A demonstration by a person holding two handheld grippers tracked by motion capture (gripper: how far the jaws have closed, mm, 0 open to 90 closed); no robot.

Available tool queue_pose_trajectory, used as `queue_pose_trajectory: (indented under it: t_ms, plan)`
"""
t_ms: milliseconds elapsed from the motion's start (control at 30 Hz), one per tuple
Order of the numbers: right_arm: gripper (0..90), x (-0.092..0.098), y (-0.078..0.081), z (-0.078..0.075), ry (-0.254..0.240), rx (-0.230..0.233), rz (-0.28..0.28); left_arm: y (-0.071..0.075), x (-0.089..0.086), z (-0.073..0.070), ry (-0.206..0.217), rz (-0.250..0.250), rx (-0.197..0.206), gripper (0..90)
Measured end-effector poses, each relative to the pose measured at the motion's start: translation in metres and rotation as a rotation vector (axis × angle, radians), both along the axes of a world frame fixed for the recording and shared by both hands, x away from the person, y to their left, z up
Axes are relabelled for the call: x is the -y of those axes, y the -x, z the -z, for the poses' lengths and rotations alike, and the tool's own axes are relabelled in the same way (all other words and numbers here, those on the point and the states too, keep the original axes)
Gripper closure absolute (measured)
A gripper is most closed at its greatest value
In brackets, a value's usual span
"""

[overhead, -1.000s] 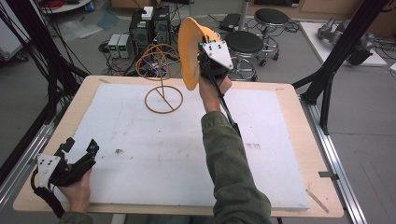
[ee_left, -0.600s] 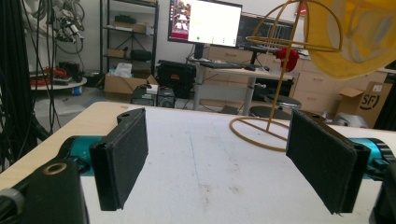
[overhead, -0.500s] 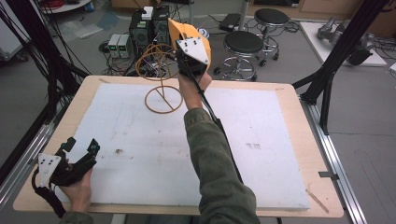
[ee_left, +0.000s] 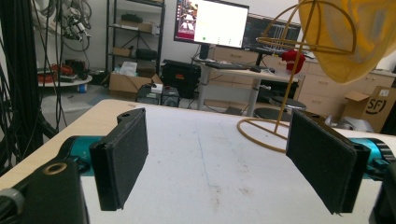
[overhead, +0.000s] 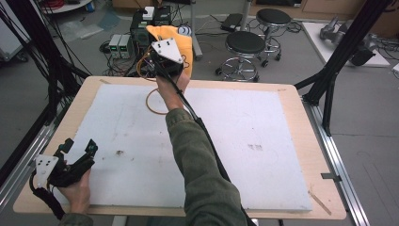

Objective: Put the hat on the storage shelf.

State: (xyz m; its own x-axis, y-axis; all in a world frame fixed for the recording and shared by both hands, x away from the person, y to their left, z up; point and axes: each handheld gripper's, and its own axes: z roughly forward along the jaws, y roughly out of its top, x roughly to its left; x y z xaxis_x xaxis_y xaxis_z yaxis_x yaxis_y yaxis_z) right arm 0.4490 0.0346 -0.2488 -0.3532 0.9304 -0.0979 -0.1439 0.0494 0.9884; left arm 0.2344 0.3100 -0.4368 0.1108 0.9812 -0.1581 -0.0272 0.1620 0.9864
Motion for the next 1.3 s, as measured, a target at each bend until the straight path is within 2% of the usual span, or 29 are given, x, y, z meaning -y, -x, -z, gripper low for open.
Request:
queue_pose_trajectory:
  t_ms: [300, 633, 700, 933, 1100, 1300]
  plan:
    - [86.3, -0.023, -0.003, 0.007, -0.002, -0.017, -0.042, -0.001, 0.001, 0.001, -0.015, 0.0, -0.003, 21.2]
    - [85.6, -0.053, -0.008, 0.024, 0.036, -0.058, -0.074, -0.001, 0.002, 0.0, -0.012, 0.001, 0.001, 21.2]
    - [85.4, -0.065, -0.009, 0.031, 0.048, -0.073, -0.083, -0.001, 0.002, 0.0, -0.011, 0.001, 0.002, 21.2]
    - [85.2, -0.087, -0.015, 0.042, 0.105, -0.1, -0.049, -0.002, 0.0, 0.0, -0.007, -0.001, 0.003, 21.2]
    - [84.5, -0.094, -0.018, 0.046, 0.121, -0.125, -0.051, -0.001, -0.001, 0.0, -0.004, -0.005, 0.004, 21.2]
    - [82.6, -0.097, -0.02, 0.051, 0.114, -0.153, -0.057, -0.001, 0.0, -0.001, -0.006, -0.011, 0.009, 21.1]
